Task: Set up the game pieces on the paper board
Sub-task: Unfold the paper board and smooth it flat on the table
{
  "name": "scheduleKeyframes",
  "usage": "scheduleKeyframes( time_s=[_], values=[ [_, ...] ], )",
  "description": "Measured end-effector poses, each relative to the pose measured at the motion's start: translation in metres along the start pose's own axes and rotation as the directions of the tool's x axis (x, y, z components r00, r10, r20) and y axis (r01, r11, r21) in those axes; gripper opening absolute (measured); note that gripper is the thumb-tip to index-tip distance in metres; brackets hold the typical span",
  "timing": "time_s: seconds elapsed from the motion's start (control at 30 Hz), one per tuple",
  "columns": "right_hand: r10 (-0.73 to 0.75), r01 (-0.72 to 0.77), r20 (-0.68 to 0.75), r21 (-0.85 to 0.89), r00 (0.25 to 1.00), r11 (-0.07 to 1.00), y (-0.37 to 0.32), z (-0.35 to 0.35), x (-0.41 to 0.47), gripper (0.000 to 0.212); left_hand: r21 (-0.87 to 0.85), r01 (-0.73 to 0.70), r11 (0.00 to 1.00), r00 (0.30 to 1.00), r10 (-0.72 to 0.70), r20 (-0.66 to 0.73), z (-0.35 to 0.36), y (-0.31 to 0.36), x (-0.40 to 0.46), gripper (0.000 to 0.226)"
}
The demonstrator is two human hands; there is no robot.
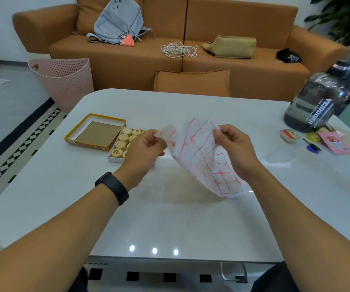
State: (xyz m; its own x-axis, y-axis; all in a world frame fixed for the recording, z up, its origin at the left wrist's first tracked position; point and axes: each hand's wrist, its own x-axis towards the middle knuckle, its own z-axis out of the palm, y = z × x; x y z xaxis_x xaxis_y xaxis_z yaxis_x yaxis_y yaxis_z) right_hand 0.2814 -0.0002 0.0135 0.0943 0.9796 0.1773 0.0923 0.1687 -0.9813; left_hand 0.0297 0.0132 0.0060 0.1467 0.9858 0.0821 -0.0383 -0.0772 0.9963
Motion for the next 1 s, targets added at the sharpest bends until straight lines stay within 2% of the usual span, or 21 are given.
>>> scheduleKeyframes(
  time_s=[0.17,0.27,0.33,0.47,0.5,0.57,0.63,0.77,0.9,1.0],
  values=[
    [0.030,-0.022,-0.283,0.031,0.959,0.999,0.004,-0.016,0.011,0.018,-0.094,-0.004,0.996,0.999,-0.001,-0.045,-0.009,0.011,0.002,0.017],
    [0.043,-0.047,-0.374,-0.002,0.927,0.999,0.004,-0.022,0.014,0.014,-0.153,0.015,0.988,0.998,-0.025,-0.059,-0.012,0.015,0.002,0.012],
    [0.060,-0.078,-0.421,-0.024,0.905,0.997,0.005,-0.027,0.017,0.010,-0.188,0.033,0.982,0.995,-0.051,-0.088,-0.013,0.014,0.002,0.017],
    [0.067,-0.175,-0.490,-0.178,0.869,0.968,0.012,-0.038,0.020,0.017,-0.238,0.088,0.967,0.979,-0.128,-0.161,-0.020,0.009,0.004,0.024],
    [0.069,-0.203,-0.504,-0.216,0.861,0.955,0.014,-0.041,0.020,0.019,-0.214,0.101,0.972,0.972,-0.143,-0.188,-0.021,0.007,0.006,0.024],
    [0.052,-0.252,-0.537,-0.307,0.842,0.918,0.019,-0.046,0.019,0.022,-0.131,0.135,0.982,0.947,-0.167,-0.273,-0.026,0.001,0.010,0.010],
    [0.037,-0.294,-0.554,-0.383,0.832,0.876,0.025,-0.050,0.020,0.029,-0.071,0.173,0.982,0.914,-0.187,-0.359,-0.029,-0.005,0.013,0.017],
    [0.041,-0.335,-0.539,-0.461,0.841,0.822,0.036,-0.055,0.019,0.030,-0.017,0.223,0.975,0.893,-0.212,-0.398,-0.033,-0.012,0.017,0.013],
    [0.024,-0.347,-0.486,-0.588,0.874,0.730,0.045,-0.060,0.016,0.030,0.208,0.181,0.961,0.900,-0.076,-0.430,-0.035,-0.021,0.019,0.007],
    [0.039,-0.390,-0.470,-0.681,0.882,0.619,0.052,-0.064,0.016,0.030,0.376,0.140,0.916,0.927,0.012,-0.375,-0.028,-0.026,0.016,0.014]
  ],
)
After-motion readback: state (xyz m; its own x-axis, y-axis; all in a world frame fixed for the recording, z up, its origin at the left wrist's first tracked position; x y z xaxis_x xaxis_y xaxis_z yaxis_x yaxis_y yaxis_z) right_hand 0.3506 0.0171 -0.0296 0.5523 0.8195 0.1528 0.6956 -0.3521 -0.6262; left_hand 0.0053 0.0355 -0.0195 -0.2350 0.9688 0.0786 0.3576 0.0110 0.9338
